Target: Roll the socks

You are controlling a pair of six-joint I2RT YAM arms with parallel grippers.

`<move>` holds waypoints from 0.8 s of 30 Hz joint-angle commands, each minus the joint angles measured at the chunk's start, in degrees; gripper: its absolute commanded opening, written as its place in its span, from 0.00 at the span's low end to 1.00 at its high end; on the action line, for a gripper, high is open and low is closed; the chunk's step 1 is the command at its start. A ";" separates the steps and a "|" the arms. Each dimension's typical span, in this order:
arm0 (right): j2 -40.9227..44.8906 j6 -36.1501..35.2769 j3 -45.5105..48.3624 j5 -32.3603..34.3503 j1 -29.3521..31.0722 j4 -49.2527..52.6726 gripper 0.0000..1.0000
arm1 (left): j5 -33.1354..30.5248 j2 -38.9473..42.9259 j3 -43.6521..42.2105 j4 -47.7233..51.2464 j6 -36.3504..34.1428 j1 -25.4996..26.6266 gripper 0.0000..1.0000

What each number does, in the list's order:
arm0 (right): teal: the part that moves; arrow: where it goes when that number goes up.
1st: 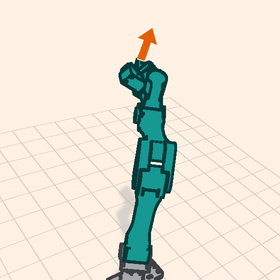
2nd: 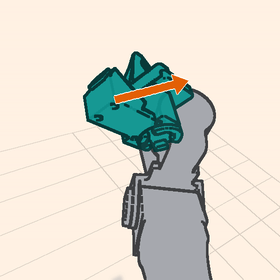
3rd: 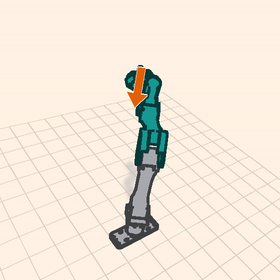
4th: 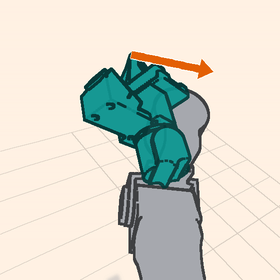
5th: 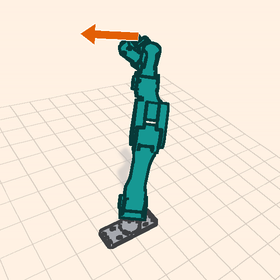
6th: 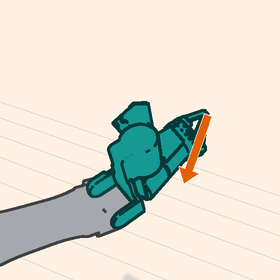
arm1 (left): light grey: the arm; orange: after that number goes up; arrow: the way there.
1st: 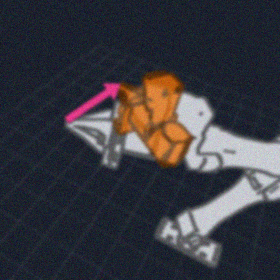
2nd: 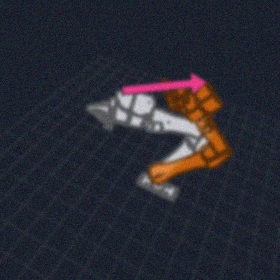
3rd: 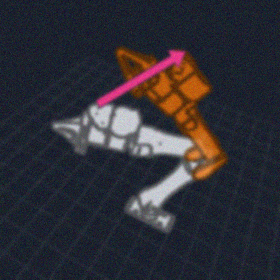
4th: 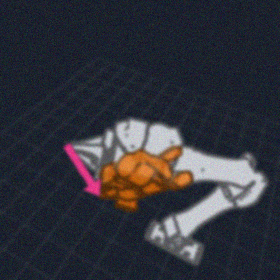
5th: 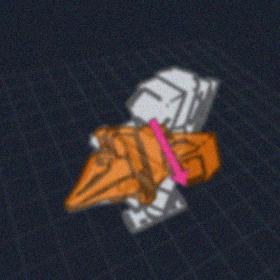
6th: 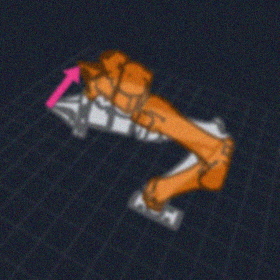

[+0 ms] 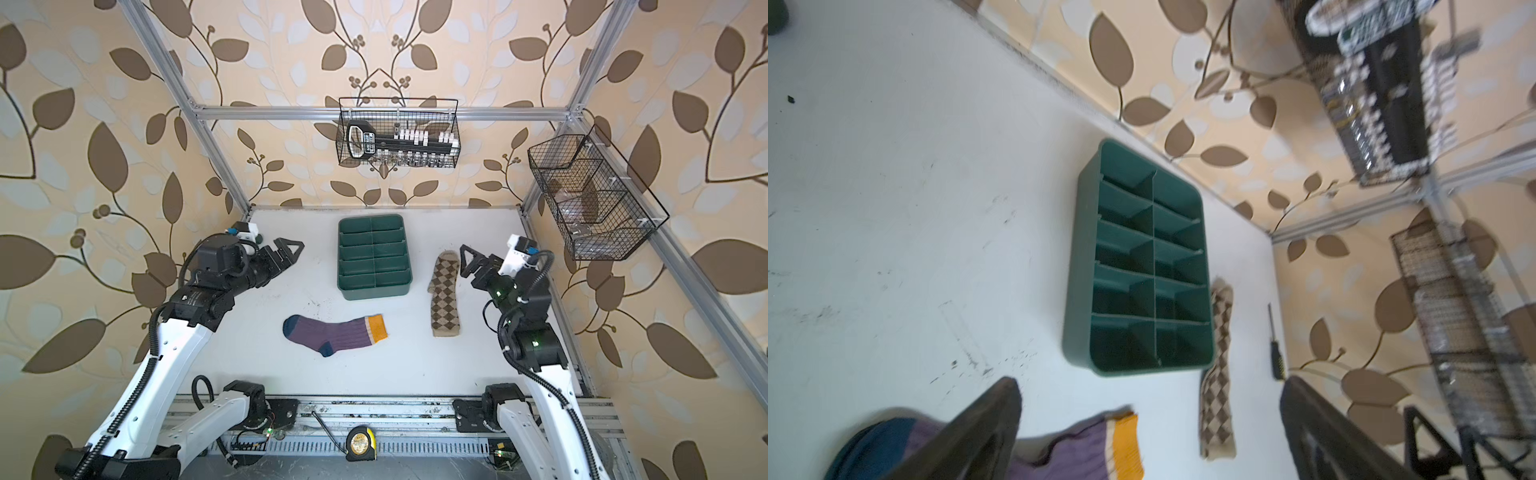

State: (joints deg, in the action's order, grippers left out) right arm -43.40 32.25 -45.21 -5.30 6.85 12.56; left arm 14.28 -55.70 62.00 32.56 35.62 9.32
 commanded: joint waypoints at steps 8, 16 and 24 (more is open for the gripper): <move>-37.21 -4.48 -20.21 14.69 15.62 18.67 1.00 | -11.82 -9.43 -0.64 9.73 -11.72 3.95 0.99; -50.50 -2.33 -31.13 9.62 18.23 20.18 1.00 | -5.47 -12.64 -4.44 3.94 -13.20 4.00 0.92; -59.13 -5.09 -34.86 12.70 21.36 15.66 0.99 | -11.90 -10.22 -2.49 10.45 -7.84 4.04 0.86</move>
State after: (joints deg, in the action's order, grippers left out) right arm -100.62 28.38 -78.37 6.22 26.81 28.71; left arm 5.28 -68.60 57.98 40.91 25.76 13.17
